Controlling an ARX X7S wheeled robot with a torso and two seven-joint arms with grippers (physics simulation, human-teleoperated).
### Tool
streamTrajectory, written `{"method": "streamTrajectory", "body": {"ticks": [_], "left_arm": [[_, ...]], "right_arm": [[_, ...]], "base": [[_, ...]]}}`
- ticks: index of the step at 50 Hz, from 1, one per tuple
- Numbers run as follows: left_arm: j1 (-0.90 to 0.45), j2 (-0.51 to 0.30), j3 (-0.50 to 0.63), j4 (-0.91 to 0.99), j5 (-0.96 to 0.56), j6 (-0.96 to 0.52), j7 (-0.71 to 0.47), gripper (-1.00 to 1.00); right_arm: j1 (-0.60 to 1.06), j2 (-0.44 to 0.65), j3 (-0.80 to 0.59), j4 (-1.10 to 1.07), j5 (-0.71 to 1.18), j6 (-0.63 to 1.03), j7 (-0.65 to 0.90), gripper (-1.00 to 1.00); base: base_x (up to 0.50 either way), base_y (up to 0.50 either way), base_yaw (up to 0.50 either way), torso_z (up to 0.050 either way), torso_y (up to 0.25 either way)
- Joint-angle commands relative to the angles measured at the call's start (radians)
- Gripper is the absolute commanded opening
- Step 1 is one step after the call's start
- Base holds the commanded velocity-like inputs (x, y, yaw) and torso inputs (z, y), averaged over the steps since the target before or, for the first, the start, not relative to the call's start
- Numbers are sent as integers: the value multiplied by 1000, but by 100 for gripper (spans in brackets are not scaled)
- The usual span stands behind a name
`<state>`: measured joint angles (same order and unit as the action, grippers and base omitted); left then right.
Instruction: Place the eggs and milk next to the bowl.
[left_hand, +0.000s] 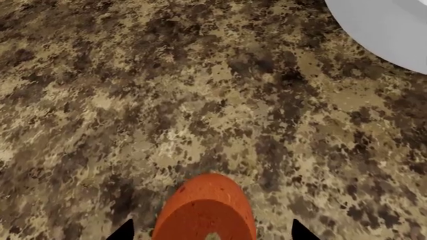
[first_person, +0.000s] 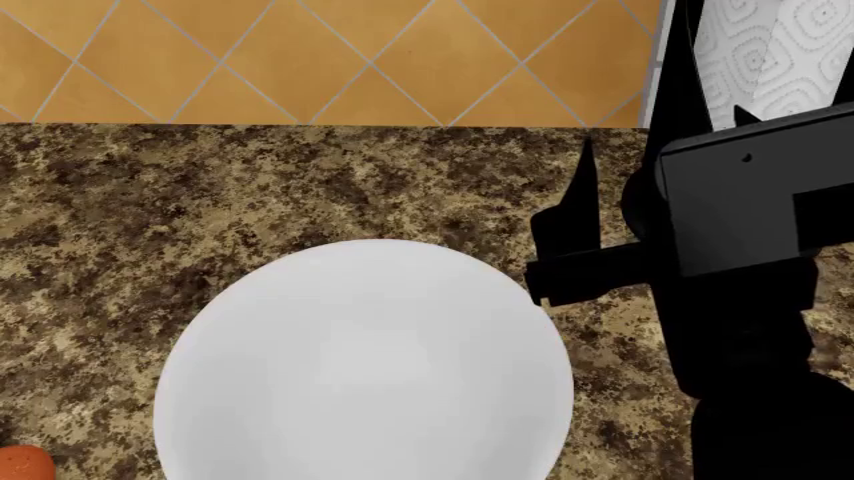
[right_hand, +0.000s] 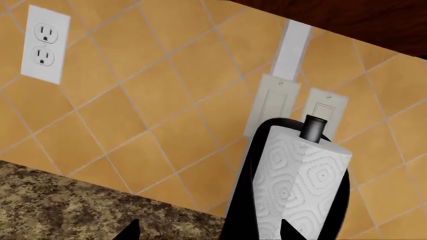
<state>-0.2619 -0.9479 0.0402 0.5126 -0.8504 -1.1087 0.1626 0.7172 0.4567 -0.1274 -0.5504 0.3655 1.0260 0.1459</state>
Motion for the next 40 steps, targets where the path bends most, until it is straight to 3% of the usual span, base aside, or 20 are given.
{"method": "streamTrajectory", "body": {"ticks": [1, 9, 10, 40], "left_arm": [[-3, 10, 44, -34, 43, 7, -9, 100], [-8, 11, 59, -37, 48, 8, -7, 100], [-7, 12, 57, -36, 54, 17, -8, -100], [-27, -18, 20, 172, -39, 13, 3, -100]], "right_arm": [[-2, 0, -6, 16, -2, -16, -1, 100], [2, 0, -5, 14, 1, -10, 1, 100], [2, 1, -4, 13, 2, -10, 2, 100], [-14, 8, 20, -18, 21, -7, 9, 100]], "base": [[0, 0, -3, 0, 0], [1, 0, -1, 0, 0], [0, -3, -3, 0, 0], [1, 0, -1, 0, -1]]}}
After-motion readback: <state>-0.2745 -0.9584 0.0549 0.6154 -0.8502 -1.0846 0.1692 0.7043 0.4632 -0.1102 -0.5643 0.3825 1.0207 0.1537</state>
